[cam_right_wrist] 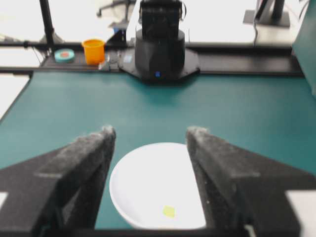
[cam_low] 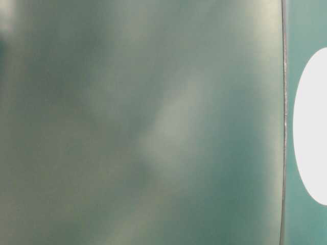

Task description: Scoop the yellow hexagonal prism block from the bowl with a spoon using the right arm.

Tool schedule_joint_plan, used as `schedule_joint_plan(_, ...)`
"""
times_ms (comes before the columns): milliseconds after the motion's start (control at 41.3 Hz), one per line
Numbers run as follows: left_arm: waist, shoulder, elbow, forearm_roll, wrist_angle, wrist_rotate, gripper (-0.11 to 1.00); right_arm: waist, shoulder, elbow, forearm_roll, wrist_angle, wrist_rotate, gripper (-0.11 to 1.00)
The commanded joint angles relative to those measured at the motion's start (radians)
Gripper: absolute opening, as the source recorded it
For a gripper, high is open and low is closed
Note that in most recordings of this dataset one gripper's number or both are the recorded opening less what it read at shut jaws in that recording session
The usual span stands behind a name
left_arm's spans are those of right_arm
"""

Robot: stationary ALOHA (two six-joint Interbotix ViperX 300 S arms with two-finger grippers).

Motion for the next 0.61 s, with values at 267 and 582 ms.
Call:
schedule_joint_plan(267, -0.002, 0.005, -0.026, 0.003, -0.008, -0.002, 0.09, 0.091, 0.262, 0.081, 0.098, -0.322, 0.002, 0.62)
schedule_joint_plan(582, 0.000, 0.003, -0.026, 0.003, -0.008, 0.002, 0.09, 0.267, 0.515, 0.133, 0.259, -0.571, 0.000, 0.62)
